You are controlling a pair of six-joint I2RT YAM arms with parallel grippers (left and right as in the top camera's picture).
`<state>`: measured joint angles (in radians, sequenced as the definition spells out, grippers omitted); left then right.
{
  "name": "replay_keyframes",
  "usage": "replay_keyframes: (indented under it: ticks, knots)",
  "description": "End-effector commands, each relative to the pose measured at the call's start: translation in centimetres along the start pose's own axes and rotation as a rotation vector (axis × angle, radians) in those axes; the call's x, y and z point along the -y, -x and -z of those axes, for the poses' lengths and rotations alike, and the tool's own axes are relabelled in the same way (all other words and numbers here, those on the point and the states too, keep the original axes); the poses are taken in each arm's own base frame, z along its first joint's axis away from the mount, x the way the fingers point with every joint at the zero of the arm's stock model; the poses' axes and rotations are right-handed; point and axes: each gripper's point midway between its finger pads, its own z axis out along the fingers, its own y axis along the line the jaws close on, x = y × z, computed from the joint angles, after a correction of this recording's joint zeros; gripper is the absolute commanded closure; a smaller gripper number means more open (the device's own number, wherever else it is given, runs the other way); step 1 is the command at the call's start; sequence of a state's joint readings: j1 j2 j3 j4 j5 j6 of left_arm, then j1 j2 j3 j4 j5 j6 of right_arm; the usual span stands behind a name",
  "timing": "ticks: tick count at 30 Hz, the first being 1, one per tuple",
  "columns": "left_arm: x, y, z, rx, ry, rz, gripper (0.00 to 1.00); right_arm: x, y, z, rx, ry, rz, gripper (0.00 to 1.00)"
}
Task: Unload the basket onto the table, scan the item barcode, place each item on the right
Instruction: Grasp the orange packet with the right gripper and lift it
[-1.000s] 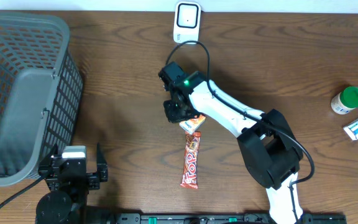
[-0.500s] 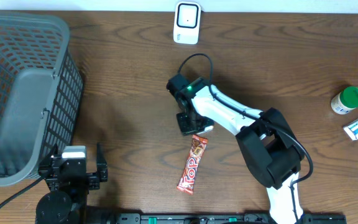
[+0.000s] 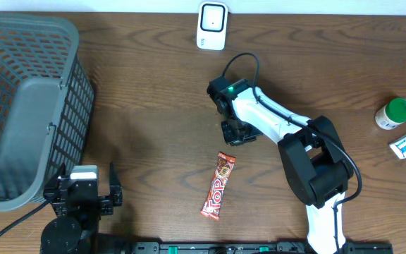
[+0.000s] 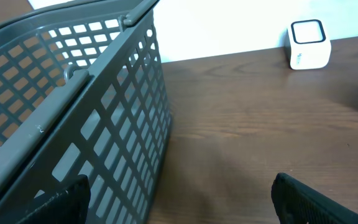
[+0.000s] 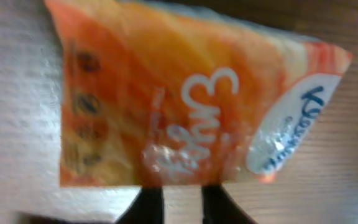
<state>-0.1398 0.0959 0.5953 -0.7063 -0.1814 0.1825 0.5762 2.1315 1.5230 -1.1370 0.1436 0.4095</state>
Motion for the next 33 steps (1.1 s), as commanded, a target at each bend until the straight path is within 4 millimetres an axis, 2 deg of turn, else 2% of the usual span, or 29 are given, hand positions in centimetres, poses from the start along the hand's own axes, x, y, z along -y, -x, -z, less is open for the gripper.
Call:
replay_keyframes:
  ticks: [1,2,4,7,10,12,16,20,24,33]
  knots:
    - [0.0,0.1,0.0,0.006,-0.002,0.011,0.08,-0.7,0.1,3.9,0.032,0.083,-0.010,0.66]
    - [0.0,0.1,0.0,0.006,-0.002,0.011,0.08,-1.0,-0.2,4.8,0.022,0.116,-0.010,0.51]
    - [0.0,0.1,0.0,0.006,-0.002,0.011,0.08,-1.8,-0.9,6.9,0.011,0.191,-0.013,0.01]
    - [0.0,0.1,0.0,0.006,-0.002,0.011,0.08,-1.8,-0.5,8.8,0.044,0.242,-0.094,0.01]
    - [0.0,0.1,0.0,0.006,-0.002,0.011,0.08,-1.3,1.3,9.1,0.119,0.217,-0.194,0.01]
    - [0.0,0.1,0.0,0.006,-0.002,0.011,0.08,-0.6,2.4,8.1,0.139,0.178,-0.265,0.01]
    - [0.0,0.1,0.0,0.006,-0.002,0.011,0.08,0.0,3.8,5.7,0.117,0.166,-0.295,0.01]
    - [0.0,0.1,0.0,0.006,-0.002,0.011,0.08,1.3,4.6,3.9,0.089,0.155,-0.321,0.01]
    - [0.0,0.1,0.0,0.006,-0.002,0.011,0.08,2.2,5.8,3.6,0.110,0.179,-0.296,0.01]
    - [0.0,0.1,0.0,0.006,-0.002,0.011,0.08,1.4,5.9,2.8,0.089,0.221,-0.232,0.01]
